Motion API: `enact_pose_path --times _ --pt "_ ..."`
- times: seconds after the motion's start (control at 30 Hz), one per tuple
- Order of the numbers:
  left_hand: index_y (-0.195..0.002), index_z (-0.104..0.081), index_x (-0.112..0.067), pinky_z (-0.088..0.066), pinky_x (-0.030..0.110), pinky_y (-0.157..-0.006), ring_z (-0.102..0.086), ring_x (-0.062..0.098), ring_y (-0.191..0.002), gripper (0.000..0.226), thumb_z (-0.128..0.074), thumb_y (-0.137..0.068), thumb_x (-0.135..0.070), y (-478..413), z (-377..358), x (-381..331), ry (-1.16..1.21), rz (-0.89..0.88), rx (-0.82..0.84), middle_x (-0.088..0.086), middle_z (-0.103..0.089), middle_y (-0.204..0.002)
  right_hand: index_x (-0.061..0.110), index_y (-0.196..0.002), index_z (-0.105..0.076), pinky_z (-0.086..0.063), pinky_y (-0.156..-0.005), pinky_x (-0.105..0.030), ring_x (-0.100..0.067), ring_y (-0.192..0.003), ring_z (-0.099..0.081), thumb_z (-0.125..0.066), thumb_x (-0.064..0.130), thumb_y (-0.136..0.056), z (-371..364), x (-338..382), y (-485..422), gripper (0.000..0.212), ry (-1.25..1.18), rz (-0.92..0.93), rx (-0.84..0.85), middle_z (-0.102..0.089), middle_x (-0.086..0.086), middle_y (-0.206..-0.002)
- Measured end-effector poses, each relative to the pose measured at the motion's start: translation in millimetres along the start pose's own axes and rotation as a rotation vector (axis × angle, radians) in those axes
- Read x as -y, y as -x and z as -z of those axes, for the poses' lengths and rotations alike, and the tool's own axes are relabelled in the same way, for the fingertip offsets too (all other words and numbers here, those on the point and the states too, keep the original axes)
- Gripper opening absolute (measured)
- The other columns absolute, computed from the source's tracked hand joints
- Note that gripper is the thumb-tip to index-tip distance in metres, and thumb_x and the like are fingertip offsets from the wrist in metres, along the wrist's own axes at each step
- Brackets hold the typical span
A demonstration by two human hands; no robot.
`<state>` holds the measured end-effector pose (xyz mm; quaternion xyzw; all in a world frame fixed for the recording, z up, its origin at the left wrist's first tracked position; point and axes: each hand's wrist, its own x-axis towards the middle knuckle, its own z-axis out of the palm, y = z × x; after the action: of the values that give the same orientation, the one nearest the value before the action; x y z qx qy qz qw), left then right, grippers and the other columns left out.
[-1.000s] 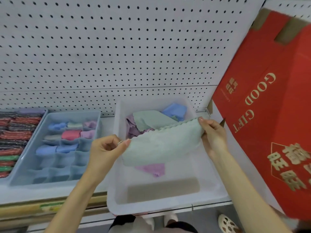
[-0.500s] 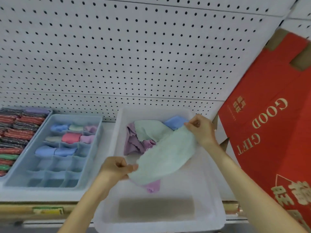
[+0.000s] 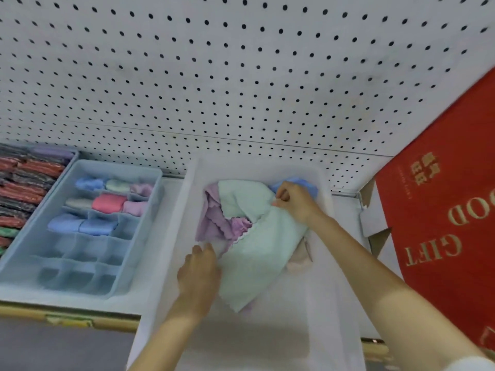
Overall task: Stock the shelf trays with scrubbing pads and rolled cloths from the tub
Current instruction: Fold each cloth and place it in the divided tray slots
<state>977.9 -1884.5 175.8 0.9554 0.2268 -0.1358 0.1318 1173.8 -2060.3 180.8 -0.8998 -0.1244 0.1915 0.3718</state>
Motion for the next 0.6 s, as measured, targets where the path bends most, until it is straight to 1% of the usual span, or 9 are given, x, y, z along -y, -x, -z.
enact_pose_path --times 0.07,0.13,0.2,0.23,0.3,0.33,0.43,0.53,0.6 --pt "-0.119 -0.049 -0.014 -0.046 0.036 -0.081 -0.055 0.026 -0.107 0.029 -0.052 -0.092 -0.025 -15 6 -13 0.025 -0.151 -0.118 0.006 -0.052 -0.116 0.012 -0.094 -0.049 -0.034 -0.056 -0.012 -0.009 -0.068 -0.045 -0.074 0.018 -0.08 5 -1 3 0.03 -0.013 -0.037 0.084 -0.046 0.007 -0.072" --pt "-0.107 -0.058 -0.013 -0.048 0.039 -0.081 -0.059 0.026 -0.099 0.018 -0.056 -0.091 -0.021 -37 13 -29 0.283 -0.3 -0.142 0.007 -0.057 -0.107 0.012 -0.105 -0.047 -0.034 -0.058 -0.011 -0.01 -0.075 -0.044 -0.075 0.016 -0.079 11 -2 8 0.039 0.045 -0.075 0.197 -0.046 0.007 -0.084" --pt "-0.098 -0.063 -0.011 -0.05 0.036 -0.08 -0.062 0.019 -0.089 0.01 -0.061 -0.088 -0.01 -56 18 -50 0.585 -0.365 -0.074 0.005 -0.06 -0.101 0.007 -0.115 -0.049 -0.036 -0.061 -0.013 -0.012 -0.084 -0.046 -0.073 0.007 -0.079 14 -2 14 0.044 0.023 -0.088 0.212 -0.049 0.003 -0.095" --pt "-0.098 -0.063 -0.011 -0.051 0.027 -0.079 -0.061 0.014 -0.089 0.012 -0.064 -0.087 -0.007 -62 20 -59 0.725 -0.367 -0.027 0.002 -0.06 -0.101 0.006 -0.114 -0.05 -0.037 -0.061 -0.012 -0.012 -0.082 -0.048 -0.072 0.004 -0.079 16 0 17 0.041 -0.022 -0.081 0.191 -0.052 0.003 -0.091" --pt "-0.102 -0.063 -0.013 -0.043 0.008 -0.078 -0.057 0.006 -0.094 0.02 -0.069 -0.084 -0.007 -70 21 -74 0.909 -0.383 0.054 -0.001 -0.058 -0.107 0.009 -0.103 -0.054 -0.037 -0.056 -0.009 -0.002 -0.066 -0.05 -0.071 -0.001 -0.079 22 6 26 0.031 -0.134 -0.037 0.163 -0.053 0.006 -0.074" --pt "-0.101 -0.063 -0.016 -0.04 0.006 -0.08 -0.055 0.001 -0.097 0.023 -0.071 -0.082 -0.006 -75 18 -78 0.964 -0.409 0.081 -0.002 -0.058 -0.109 0.012 -0.096 -0.055 -0.035 -0.054 -0.01 0.003 -0.058 -0.046 -0.071 -0.001 -0.078 26 9 31 0.027 -0.175 -0.01 0.161 -0.051 0.008 -0.067" --pt "-0.091 -0.06 -0.026 -0.039 0.01 -0.086 -0.056 0.002 -0.099 0.03 -0.076 -0.076 -0.005 -84 18 -86 1.081 -0.427 0.196 -0.004 -0.058 -0.106 0.026 -0.078 -0.056 -0.028 -0.052 -0.011 0.0 -0.05 -0.035 -0.073 0.003 -0.078 39 18 44 0.029 -0.186 0.057 0.131 -0.039 0.013 -0.055" --pt "-0.085 -0.059 -0.015 -0.043 0.012 -0.068 -0.059 -0.002 -0.075 0.026 -0.075 -0.075 0.003 -85 25 -92 1.226 -0.41 0.312 -0.011 -0.062 -0.087 0.027 -0.073 -0.056 -0.026 -0.052 -0.012 -0.002 -0.049 -0.032 -0.073 0.001 -0.078 49 21 52 0.031 -0.201 0.093 0.103 -0.036 0.014 -0.048" --pt "-0.082 -0.059 -0.009 -0.043 0.014 -0.064 -0.058 -0.002 -0.066 0.023 -0.073 -0.075 0.007 -88 25 -92 1.246 -0.458 0.356 -0.013 -0.064 -0.075 0.019 -0.075 -0.058 -0.027 -0.053 -0.012 -0.001 -0.048 -0.033 -0.073 -0.001 -0.078 53 22 53 0.025 -0.226 0.089 0.091 -0.04 0.016 -0.046"
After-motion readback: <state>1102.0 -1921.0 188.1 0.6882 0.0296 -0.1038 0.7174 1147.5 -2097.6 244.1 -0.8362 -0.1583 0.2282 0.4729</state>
